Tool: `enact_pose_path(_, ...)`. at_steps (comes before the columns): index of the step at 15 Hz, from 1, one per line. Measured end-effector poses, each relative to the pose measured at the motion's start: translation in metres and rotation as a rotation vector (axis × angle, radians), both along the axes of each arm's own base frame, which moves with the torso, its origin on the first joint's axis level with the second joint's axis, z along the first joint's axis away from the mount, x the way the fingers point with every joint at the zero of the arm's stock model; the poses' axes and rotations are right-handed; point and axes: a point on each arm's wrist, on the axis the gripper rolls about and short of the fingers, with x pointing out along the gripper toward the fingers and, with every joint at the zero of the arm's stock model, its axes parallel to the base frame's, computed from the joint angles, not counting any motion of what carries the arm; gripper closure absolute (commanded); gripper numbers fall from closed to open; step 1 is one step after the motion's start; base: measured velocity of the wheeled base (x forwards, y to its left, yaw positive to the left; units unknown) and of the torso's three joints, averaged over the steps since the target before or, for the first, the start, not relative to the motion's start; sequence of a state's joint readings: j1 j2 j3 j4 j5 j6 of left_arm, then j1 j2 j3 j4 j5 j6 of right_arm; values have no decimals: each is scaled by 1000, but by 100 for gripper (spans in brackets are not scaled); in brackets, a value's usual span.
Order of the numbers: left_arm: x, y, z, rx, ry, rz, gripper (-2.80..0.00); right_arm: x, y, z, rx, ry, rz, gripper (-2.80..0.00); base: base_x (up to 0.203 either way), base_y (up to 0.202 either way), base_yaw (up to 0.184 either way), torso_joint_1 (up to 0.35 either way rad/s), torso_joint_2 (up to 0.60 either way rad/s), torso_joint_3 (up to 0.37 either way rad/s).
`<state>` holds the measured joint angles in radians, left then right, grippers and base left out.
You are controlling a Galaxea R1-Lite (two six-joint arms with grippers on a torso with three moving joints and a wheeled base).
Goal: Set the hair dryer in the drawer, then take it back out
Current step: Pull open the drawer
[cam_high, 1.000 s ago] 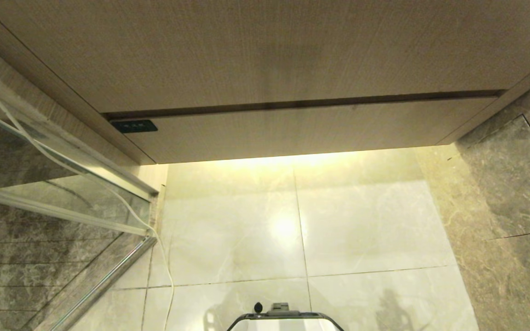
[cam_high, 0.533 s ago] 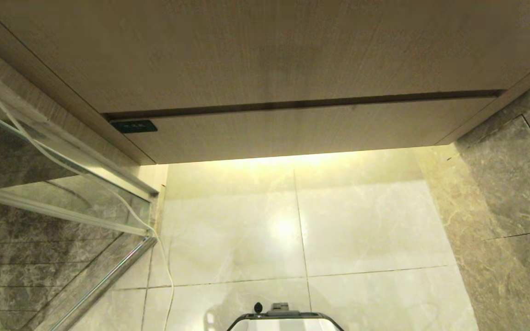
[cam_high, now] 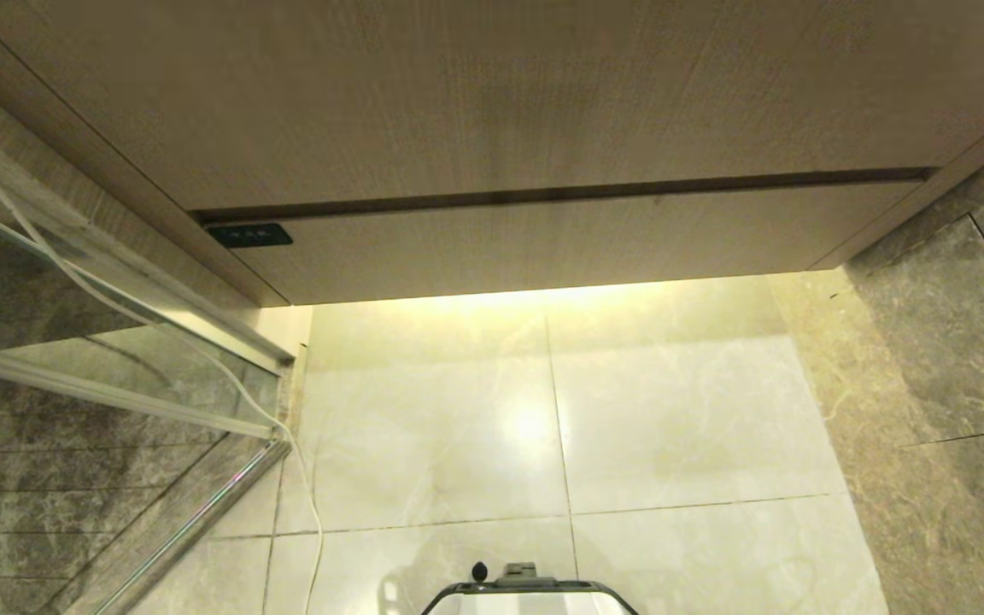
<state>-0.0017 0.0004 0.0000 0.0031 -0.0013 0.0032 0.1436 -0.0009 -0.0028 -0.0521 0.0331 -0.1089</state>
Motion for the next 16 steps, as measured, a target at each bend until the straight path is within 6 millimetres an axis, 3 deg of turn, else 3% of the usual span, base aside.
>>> enact_pose_path(13, 0, 0, 0, 0, 0, 0, 0, 0, 0, -1, 46, 21, -5, 0, 0, 0, 0, 0, 0, 0)
enact_pose_path(14, 0, 0, 0, 0, 0, 0, 0, -4, -1, 8, 50, 6, -5, 0, 0, 0, 0, 0, 0, 0)
enact_pose_path(16, 0, 0, 0, 0, 0, 0, 0, -23, -3, 47, 74, -74, 3, 0, 0, 0, 0, 0, 0, 0)
